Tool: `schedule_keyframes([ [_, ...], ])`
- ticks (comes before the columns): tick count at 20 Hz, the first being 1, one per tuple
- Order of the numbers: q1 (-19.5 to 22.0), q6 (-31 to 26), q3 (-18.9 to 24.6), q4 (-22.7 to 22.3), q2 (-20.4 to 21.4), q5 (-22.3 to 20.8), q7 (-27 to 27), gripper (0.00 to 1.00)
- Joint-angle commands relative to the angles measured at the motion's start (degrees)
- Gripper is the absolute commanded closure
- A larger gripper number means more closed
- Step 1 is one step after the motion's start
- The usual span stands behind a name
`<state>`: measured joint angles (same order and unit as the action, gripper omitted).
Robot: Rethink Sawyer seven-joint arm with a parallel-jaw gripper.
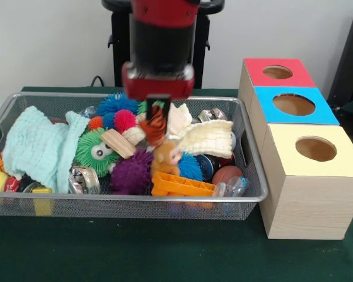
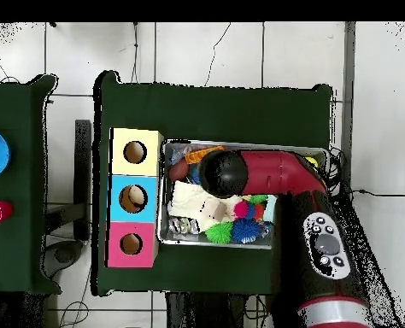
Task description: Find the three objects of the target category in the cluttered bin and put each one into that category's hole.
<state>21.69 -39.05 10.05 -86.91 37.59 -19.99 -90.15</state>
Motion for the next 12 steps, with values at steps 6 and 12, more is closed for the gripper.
schedule_keyframes([
  [6,-4.66,-4.27,-5.51,-17.20,11.89,10.39,-15.22,1.00],
  [12,-6.57,-2.82,-8.27,-20.55,13.62,13.20,-15.65,1.00],
])
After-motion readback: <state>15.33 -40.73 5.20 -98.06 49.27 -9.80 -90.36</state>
